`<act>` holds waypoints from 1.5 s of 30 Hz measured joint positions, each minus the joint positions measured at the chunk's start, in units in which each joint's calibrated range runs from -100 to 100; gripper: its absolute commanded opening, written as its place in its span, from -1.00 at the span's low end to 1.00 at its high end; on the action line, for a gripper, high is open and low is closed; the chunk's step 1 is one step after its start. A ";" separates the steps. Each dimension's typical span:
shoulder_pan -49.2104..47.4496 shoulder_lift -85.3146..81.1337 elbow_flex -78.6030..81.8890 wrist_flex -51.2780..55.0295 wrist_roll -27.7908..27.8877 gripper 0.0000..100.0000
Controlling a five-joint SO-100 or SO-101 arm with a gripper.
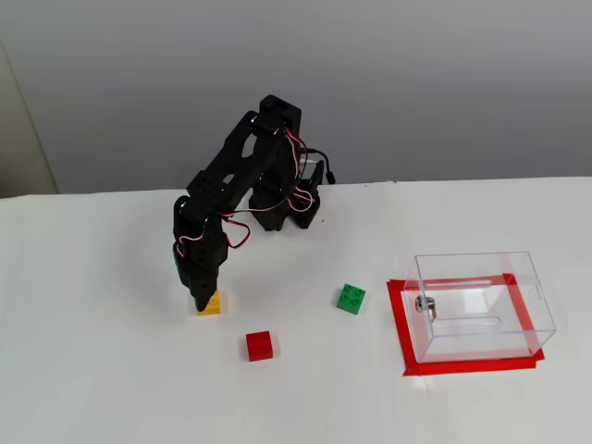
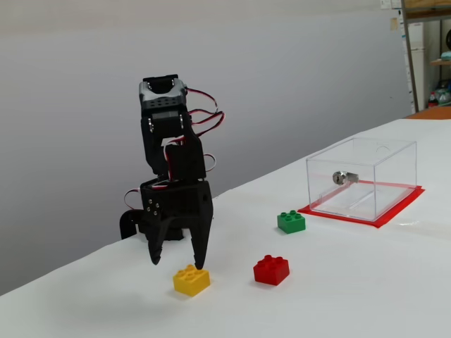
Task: Pick the yellow lego brick and place it into the transparent box
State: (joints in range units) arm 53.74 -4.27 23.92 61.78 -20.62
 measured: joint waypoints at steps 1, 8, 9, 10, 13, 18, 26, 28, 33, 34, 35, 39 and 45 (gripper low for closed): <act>0.00 0.00 0.71 -0.60 0.00 -0.32; -0.32 0.00 5.03 -4.20 0.00 -0.32; -0.32 0.00 5.47 -4.63 0.00 -0.32; -0.32 0.00 5.91 -5.14 0.00 -0.32; -0.32 0.00 6.71 -6.34 0.00 -0.32; -0.32 0.00 7.24 -6.77 0.00 -0.32; -0.32 3.04 7.24 -6.77 0.00 -0.32; -0.32 3.89 7.24 -6.77 0.00 -0.33; -0.32 3.97 7.24 -6.77 0.00 -0.60; -0.32 3.97 7.24 -6.77 0.00 -0.67; -0.32 3.97 7.24 -6.77 0.00 -0.72; -0.32 3.97 7.24 -6.77 0.05 -0.78; -0.32 3.97 7.24 -6.77 0.29 -0.77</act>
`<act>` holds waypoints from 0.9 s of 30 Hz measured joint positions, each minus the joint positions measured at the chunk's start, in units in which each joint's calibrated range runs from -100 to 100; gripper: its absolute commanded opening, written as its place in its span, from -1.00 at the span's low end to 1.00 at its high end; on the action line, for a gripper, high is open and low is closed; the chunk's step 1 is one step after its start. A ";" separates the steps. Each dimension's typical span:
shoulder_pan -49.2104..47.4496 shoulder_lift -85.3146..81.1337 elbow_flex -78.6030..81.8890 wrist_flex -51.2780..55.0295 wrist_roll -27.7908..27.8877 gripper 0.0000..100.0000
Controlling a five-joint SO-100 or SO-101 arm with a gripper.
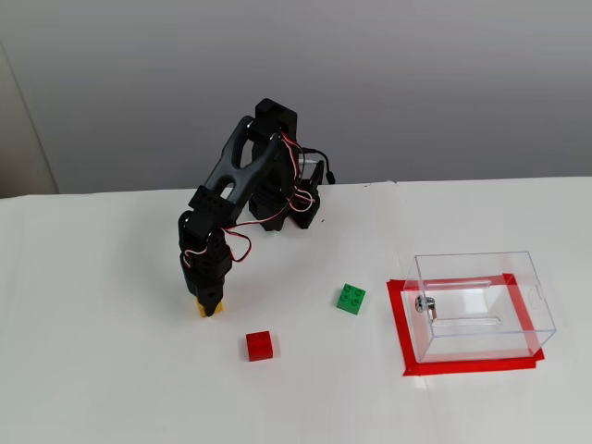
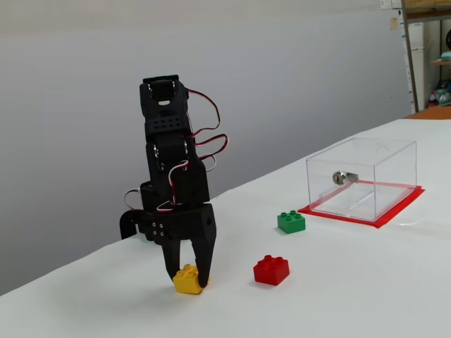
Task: Pick the yellow lego brick and place it into the transparent box
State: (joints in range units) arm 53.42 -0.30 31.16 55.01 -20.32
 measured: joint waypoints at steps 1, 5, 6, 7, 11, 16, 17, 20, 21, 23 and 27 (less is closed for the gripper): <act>0.00 0.00 0.00 0.00 0.00 -0.77; 0.00 -1.10 0.00 0.09 0.00 -0.77; 0.00 -2.28 0.00 0.17 0.00 -0.77; 0.00 -3.72 0.00 0.17 0.00 -0.77; 0.00 -9.89 0.00 0.51 0.00 -0.77; 0.00 -18.27 0.00 3.00 0.98 -0.77; 0.00 -19.87 0.00 3.60 1.12 -0.77; 0.00 -24.36 0.00 5.14 1.32 -0.78; 0.00 -25.54 0.00 5.48 1.32 -0.78; -0.11 -27.82 0.00 6.17 1.56 -0.78; -3.85 -30.87 -2.47 8.40 2.69 -0.78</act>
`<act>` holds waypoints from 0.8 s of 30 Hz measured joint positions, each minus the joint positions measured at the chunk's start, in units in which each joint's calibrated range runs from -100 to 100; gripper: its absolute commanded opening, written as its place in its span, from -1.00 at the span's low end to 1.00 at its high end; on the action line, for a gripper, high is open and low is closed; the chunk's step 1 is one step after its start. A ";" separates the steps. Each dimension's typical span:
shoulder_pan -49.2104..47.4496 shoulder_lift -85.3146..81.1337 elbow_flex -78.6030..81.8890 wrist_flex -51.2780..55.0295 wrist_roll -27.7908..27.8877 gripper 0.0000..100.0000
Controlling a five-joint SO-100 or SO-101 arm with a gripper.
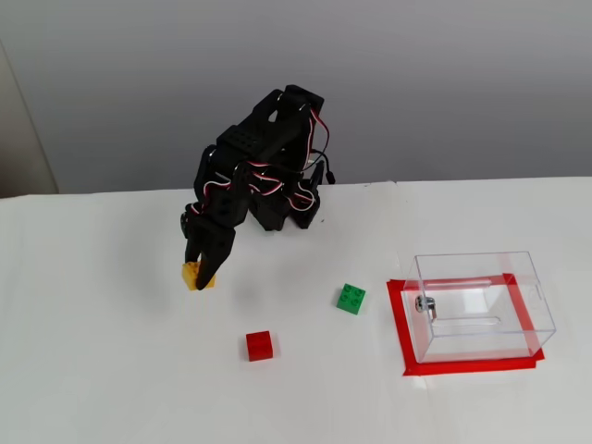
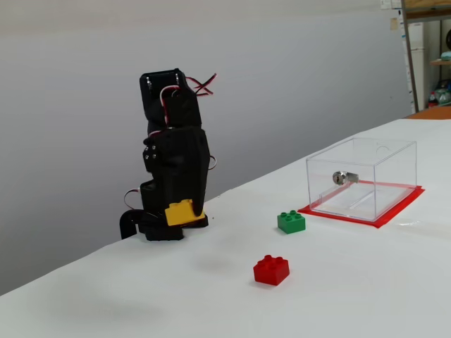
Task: Pick the yellow lego brick and place it into the transparent box
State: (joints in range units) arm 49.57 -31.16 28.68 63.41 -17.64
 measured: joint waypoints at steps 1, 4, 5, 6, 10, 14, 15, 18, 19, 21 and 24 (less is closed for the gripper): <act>-1.07 -0.51 -1.50 0.94 0.15 -0.78; -3.21 -1.10 -6.88 3.17 0.29 -0.78; -3.85 -1.18 -8.74 3.77 0.29 -0.78; -4.59 -1.18 -10.41 4.46 0.29 -0.78; -9.40 -1.27 -16.95 7.54 0.29 -0.78; -13.46 -1.44 -21.27 9.68 0.29 -0.78; -14.53 -1.44 -21.89 9.77 0.29 -0.78; -19.76 -1.44 -22.24 9.77 0.29 -0.78; -21.90 -1.44 -22.24 9.77 0.29 -0.78; -24.57 -1.44 -22.24 9.77 0.29 -0.78; -28.74 -1.44 -22.24 9.77 0.29 -0.78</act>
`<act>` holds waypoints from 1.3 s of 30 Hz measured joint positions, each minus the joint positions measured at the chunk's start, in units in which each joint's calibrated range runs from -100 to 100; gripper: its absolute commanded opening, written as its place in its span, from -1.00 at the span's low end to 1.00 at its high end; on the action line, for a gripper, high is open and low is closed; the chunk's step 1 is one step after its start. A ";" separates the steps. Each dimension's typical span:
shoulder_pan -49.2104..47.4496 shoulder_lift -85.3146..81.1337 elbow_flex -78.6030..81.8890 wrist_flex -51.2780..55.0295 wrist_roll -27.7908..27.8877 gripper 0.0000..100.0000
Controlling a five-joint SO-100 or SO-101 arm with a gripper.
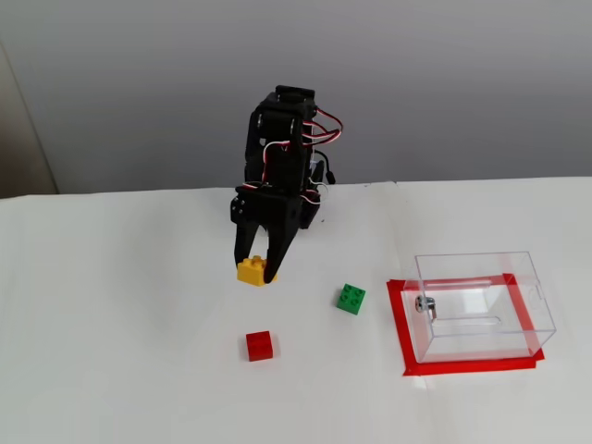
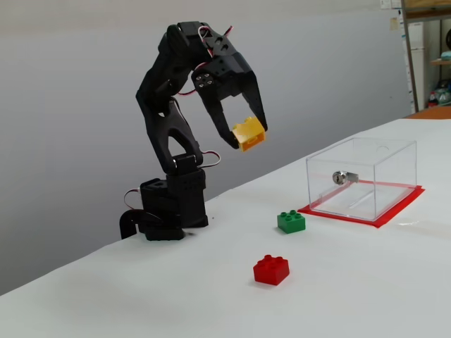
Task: Pick the yellow lego brick and place it into the transparent box
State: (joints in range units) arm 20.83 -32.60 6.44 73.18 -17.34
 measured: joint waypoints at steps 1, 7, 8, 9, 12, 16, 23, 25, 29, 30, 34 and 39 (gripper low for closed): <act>-1.92 0.00 0.00 0.00 0.00 -0.78; -12.93 0.00 0.00 0.00 0.00 -0.78; -14.96 0.00 0.00 0.00 0.00 -0.78; -17.09 0.00 0.00 0.00 0.00 -0.78; -22.86 0.00 0.00 0.00 0.00 -0.78; -28.85 0.00 0.00 -0.60 0.00 -0.78; -41.35 3.97 0.00 -4.80 1.12 -0.78; -44.98 5.50 0.00 -5.74 1.17 -0.78; -51.92 8.71 0.00 -8.65 1.17 -0.78; -53.10 9.56 0.00 -9.43 1.17 -0.78; -57.37 13.28 0.09 -13.20 1.32 -0.78; -63.14 18.10 0.09 -17.99 1.37 -0.78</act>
State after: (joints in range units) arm -42.31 -14.50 6.53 55.18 -15.97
